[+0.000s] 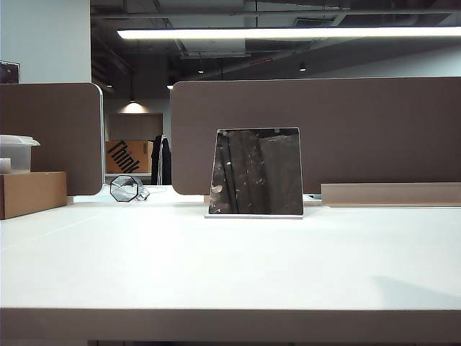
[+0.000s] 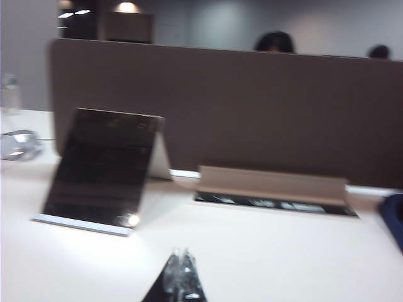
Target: Push the center of the mirror on the table forward to move it for a short distance.
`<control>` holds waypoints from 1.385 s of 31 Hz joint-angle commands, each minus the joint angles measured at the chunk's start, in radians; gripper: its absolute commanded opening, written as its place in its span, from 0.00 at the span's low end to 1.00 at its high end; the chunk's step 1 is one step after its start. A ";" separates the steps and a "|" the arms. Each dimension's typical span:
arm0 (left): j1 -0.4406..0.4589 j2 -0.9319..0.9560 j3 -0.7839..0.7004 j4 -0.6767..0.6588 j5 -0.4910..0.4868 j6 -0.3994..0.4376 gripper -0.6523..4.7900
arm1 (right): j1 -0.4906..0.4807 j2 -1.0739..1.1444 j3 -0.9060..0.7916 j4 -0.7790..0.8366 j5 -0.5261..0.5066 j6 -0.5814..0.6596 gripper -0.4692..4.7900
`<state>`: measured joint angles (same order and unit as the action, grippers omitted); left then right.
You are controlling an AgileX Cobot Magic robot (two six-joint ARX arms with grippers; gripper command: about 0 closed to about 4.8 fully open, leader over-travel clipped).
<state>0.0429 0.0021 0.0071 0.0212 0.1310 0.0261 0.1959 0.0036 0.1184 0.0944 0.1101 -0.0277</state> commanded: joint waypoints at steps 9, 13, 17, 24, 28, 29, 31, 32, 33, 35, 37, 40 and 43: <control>0.000 0.001 0.000 0.010 0.005 0.000 0.11 | -0.076 0.000 -0.119 0.093 0.000 0.049 0.09; 0.000 0.001 0.000 0.010 0.005 0.000 0.11 | -0.103 0.000 -0.119 0.083 0.000 0.050 0.09; 0.000 0.001 0.000 0.010 0.005 0.000 0.11 | -0.124 0.000 -0.119 0.090 -0.011 0.058 0.09; 0.000 0.001 0.000 0.010 0.005 0.000 0.11 | -0.148 0.000 -0.119 0.074 -0.094 0.057 0.09; 0.000 0.001 0.000 0.010 0.005 0.000 0.11 | -0.151 0.000 -0.119 0.055 -0.095 0.057 0.09; 0.000 0.001 0.000 0.010 0.005 0.000 0.11 | -0.155 0.000 -0.119 0.052 -0.095 0.058 0.09; 0.000 0.001 0.000 0.010 0.005 0.000 0.11 | -0.165 0.000 -0.119 0.045 -0.094 0.057 0.09; 0.000 0.001 0.000 0.010 0.005 0.000 0.11 | -0.169 0.000 -0.119 0.041 -0.094 0.057 0.09; 0.000 0.001 0.000 0.010 0.005 0.000 0.11 | -0.172 0.000 -0.119 0.037 -0.094 0.057 0.09; 0.000 0.001 0.000 0.010 0.005 0.000 0.11 | -0.173 0.000 -0.119 0.031 -0.094 0.057 0.09; 0.000 0.001 0.000 0.010 0.005 0.000 0.11 | -0.173 0.000 -0.119 0.023 -0.094 0.057 0.09; 0.000 0.001 0.000 0.010 0.005 0.000 0.11 | -0.173 0.000 -0.119 0.009 -0.094 0.057 0.09; 0.000 0.001 0.000 0.010 0.005 0.000 0.11 | -0.171 0.000 -0.119 0.006 -0.094 0.057 0.09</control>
<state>0.0429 0.0021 0.0071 0.0212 0.1310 0.0261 0.0231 0.0036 0.0040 0.0875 0.0204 0.0269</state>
